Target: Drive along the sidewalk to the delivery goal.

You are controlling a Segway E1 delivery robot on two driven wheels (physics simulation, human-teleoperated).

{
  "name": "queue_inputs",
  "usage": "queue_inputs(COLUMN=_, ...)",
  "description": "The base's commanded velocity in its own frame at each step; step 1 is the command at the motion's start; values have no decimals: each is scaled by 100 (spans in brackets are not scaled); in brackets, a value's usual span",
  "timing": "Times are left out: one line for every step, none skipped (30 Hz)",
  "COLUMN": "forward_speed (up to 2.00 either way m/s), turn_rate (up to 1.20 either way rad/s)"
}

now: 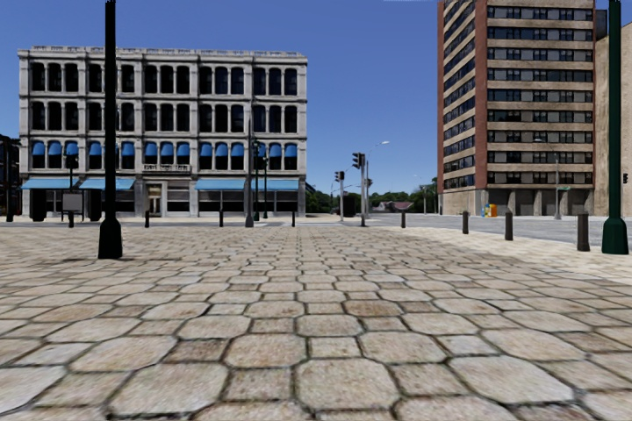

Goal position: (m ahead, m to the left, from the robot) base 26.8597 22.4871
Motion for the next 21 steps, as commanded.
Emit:
queue_inputs(forward_speed=200, turn_rate=-22)
queue_inputs(forward_speed=200, turn_rate=-22)
queue_inputs(forward_speed=200, turn_rate=-22)
queue_inputs(forward_speed=200, turn_rate=-22)
queue_inputs(forward_speed=200, turn_rate=-22)
queue_inputs(forward_speed=200, turn_rate=-22)
queue_inputs(forward_speed=200, turn_rate=-22)
queue_inputs(forward_speed=200, turn_rate=-22)
queue_inputs(forward_speed=200, turn_rate=-22)
queue_inputs(forward_speed=200, turn_rate=-22)
queue_inputs(forward_speed=200, turn_rate=-22)
queue_inputs(forward_speed=200, turn_rate=-22)
queue_inputs(forward_speed=200, turn_rate=-22)
queue_inputs(forward_speed=200, turn_rate=-22)
queue_inputs(forward_speed=200, turn_rate=-22)
queue_inputs(forward_speed=200, turn_rate=-22)
queue_inputs(forward_speed=200, turn_rate=-22)
queue_inputs(forward_speed=200, turn_rate=-22)
queue_inputs(forward_speed=200, turn_rate=-22)
queue_inputs(forward_speed=200, turn_rate=-22)
queue_inputs(forward_speed=200, turn_rate=-22)
